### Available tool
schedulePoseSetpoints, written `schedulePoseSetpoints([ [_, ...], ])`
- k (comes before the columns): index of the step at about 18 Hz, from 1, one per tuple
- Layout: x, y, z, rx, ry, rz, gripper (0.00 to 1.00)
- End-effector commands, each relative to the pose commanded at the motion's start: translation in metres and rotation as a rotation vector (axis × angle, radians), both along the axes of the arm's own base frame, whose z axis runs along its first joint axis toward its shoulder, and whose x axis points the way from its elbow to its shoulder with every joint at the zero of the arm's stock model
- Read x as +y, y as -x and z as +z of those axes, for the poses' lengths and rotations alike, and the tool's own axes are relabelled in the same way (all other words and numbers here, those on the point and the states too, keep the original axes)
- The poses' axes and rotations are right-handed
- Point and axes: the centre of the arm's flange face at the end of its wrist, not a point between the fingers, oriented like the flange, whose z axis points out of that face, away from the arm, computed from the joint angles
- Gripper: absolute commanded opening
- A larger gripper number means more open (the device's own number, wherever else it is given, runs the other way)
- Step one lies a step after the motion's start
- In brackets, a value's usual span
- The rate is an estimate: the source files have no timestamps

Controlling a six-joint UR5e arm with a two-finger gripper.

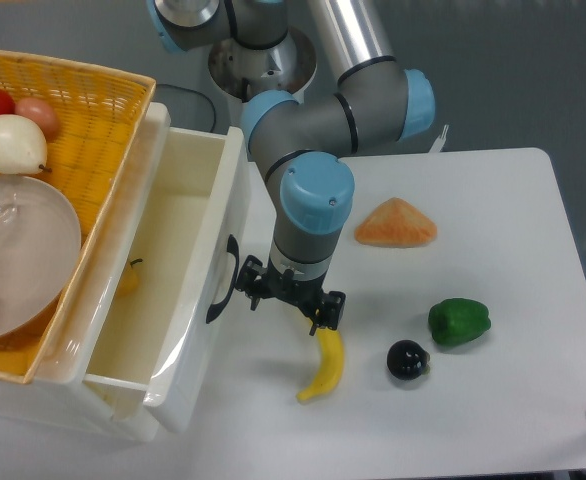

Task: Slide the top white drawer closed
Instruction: 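Push the open white drawer inward with the gripper until closed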

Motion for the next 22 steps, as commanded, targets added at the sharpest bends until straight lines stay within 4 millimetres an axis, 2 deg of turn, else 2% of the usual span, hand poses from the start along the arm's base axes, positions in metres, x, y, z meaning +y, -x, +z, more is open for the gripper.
schedulePoseSetpoints([
  [6,0.004,-0.007,0.001,0.0,-0.002,-0.014,1.0],
  [14,0.017,-0.031,-0.002,-0.006,0.004,-0.054,1.0],
  [22,0.021,-0.041,0.001,-0.005,0.001,-0.074,1.0],
])
